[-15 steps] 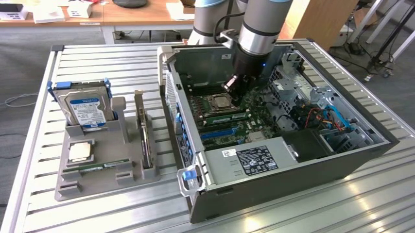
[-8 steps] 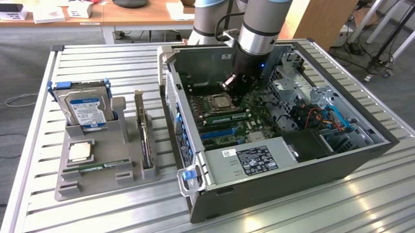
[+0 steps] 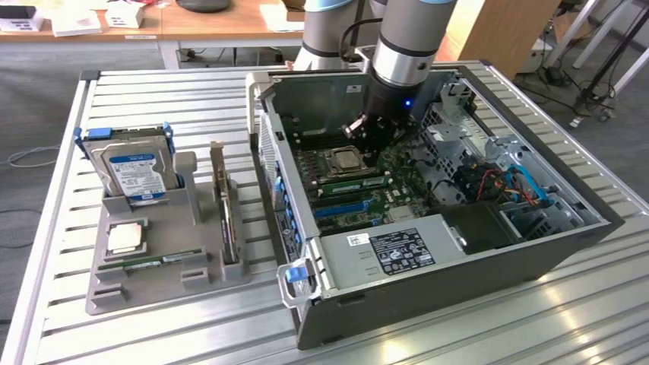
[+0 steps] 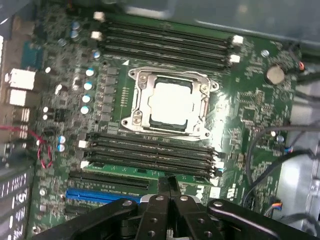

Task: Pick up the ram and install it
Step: 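Press down the ram until it locks into place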

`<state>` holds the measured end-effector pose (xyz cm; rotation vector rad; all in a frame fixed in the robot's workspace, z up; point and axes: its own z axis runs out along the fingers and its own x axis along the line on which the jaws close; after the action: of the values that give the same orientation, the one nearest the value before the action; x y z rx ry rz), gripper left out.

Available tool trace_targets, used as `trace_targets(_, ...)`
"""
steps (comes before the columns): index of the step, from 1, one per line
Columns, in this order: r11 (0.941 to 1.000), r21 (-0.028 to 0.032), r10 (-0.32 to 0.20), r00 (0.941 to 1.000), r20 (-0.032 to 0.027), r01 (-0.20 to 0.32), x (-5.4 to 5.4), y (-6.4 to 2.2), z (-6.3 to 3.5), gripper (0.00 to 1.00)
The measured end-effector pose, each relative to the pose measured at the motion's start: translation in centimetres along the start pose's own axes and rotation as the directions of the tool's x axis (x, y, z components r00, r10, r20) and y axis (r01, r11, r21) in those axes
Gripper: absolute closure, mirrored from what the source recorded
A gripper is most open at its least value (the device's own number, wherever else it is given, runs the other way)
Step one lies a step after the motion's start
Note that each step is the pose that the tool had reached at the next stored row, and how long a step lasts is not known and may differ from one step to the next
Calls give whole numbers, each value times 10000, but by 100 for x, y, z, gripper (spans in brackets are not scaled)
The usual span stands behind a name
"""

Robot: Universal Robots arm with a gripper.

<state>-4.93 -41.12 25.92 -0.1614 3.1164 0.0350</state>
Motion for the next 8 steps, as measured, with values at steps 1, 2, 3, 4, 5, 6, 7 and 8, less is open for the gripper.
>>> trace_targets(1,9998,4,194,9998,4,-194,0,0,0,89)
trace_targets(2,9993,7,370,9993,8,-370,0,0,1,89)
trace_targets(3,9985,11,544,9985,12,-544,0,0,0,89)
trace_targets(4,9974,15,718,9974,16,-718,0,0,1,89)
trace_targets(5,9960,18,890,9960,20,-890,0,0,1,89)
trace_targets(6,9943,21,1065,9943,24,-1065,0,0,1,89)
trace_targets(7,9922,26,1247,9922,28,-1247,0,0,1,89)
trace_targets(8,9899,29,1421,9899,32,-1421,0,0,1,89)
